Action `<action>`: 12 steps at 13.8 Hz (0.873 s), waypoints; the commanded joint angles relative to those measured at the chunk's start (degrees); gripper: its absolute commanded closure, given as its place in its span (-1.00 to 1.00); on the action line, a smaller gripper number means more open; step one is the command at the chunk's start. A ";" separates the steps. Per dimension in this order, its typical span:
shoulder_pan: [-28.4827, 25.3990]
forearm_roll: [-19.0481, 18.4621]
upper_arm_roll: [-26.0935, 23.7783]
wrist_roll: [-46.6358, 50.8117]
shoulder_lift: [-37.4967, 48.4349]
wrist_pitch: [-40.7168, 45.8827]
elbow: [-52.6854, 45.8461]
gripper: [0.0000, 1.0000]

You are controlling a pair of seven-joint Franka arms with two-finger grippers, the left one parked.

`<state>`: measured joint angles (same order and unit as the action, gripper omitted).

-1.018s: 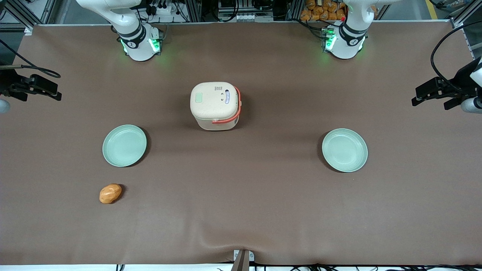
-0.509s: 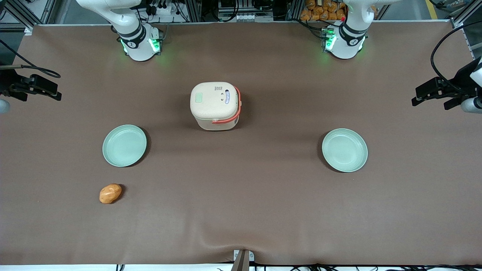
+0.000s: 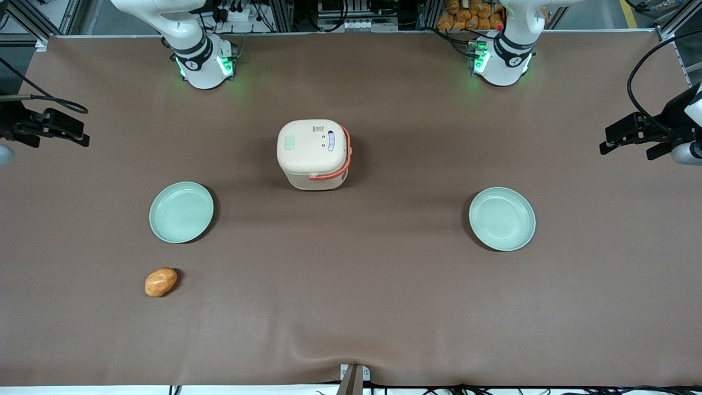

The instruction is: Press rice cooker button with right arm

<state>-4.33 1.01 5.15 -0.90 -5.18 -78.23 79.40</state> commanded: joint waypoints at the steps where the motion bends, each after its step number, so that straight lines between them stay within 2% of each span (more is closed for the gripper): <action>1: 0.11 0.57 0.12 -0.86 0.08 0.18 -0.47 -1.00; 7: -0.94 1.09 -0.14 -0.86 0.08 0.62 -0.47 -1.00; 10: -6.64 3.55 -0.05 -0.77 0.08 0.36 -0.47 -1.00; 12: -10.07 6.53 0.04 -0.60 -0.01 0.18 -0.29 -1.00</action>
<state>-11.66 5.33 4.66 -1.56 -5.19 -78.17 79.39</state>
